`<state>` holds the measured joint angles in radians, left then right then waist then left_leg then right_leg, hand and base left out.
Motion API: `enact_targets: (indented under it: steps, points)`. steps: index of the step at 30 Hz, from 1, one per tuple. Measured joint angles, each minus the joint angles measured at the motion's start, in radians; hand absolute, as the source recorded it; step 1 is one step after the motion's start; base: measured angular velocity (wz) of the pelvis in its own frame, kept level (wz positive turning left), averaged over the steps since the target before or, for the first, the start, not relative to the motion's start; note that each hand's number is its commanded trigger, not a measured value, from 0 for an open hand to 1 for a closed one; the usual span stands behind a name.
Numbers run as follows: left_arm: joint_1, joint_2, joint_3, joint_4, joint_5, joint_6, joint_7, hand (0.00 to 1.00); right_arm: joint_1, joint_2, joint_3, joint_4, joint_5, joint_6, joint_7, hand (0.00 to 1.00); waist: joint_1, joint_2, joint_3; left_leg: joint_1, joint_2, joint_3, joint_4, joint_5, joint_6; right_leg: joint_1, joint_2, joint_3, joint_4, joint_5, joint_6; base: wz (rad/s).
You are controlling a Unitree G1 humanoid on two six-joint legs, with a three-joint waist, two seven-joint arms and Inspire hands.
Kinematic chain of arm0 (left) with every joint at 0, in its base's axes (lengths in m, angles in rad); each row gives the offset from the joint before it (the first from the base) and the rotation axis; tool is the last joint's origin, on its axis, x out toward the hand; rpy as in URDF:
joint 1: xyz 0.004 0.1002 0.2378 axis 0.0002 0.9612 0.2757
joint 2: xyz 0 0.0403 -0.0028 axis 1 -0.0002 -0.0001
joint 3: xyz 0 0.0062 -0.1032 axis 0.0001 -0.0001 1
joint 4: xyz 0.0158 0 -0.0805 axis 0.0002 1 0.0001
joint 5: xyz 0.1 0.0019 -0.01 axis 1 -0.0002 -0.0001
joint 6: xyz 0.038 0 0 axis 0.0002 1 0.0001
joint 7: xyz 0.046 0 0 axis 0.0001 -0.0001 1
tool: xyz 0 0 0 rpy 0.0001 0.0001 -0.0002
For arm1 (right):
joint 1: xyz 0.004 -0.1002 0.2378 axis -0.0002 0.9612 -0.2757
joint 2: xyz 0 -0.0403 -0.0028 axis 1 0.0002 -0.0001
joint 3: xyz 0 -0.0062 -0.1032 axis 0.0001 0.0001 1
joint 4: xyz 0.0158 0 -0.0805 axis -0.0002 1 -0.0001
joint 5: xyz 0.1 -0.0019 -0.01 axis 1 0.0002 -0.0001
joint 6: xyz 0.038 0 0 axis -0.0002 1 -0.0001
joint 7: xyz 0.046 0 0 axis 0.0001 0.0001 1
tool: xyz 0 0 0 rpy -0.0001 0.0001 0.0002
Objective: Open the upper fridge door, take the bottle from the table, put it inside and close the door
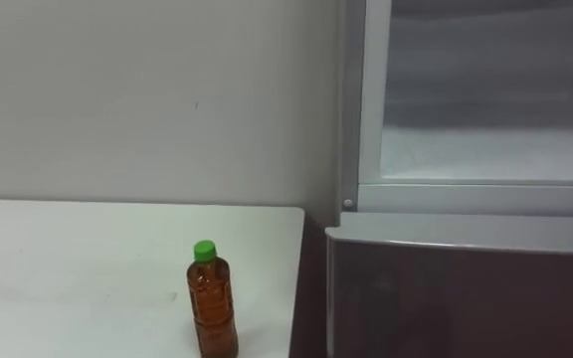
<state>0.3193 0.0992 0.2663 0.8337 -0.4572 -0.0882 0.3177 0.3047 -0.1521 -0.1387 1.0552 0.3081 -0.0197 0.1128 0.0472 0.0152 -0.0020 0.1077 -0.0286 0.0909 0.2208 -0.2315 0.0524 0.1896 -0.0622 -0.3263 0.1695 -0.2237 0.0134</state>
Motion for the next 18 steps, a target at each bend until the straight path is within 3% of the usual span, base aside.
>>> enact_targets:
  steps: [10, 18]
  points:
    - [-0.006, 0.001, -0.038, 0.172, 0.045, 0.05, -0.08, 0.0, -0.035, 0.002, 0.006, 0.044, 0.0, 0.018, 0.001, 0.0, -0.021, -0.013, 0.0006, 0.007, 0.0, 0.016, -0.006, -0.005, 0.005, 0.001, -0.002, 0.009, -0.001, -0.001, 0.004, -0.02]
    - [-0.025, 0.002, -0.079, 0.209, 0.219, 0.084, -0.116, 0.0, -0.042, 0.002, 0.025, 0.043, 0.01, 0.021, -0.006, 0.0, -0.033, -0.016, 0.0017, 0.006, 0.0, 0.017, -0.008, -0.005, 0.004, 0.0, -0.001, 0.013, -0.004, -0.001, 0.004, 0.0]
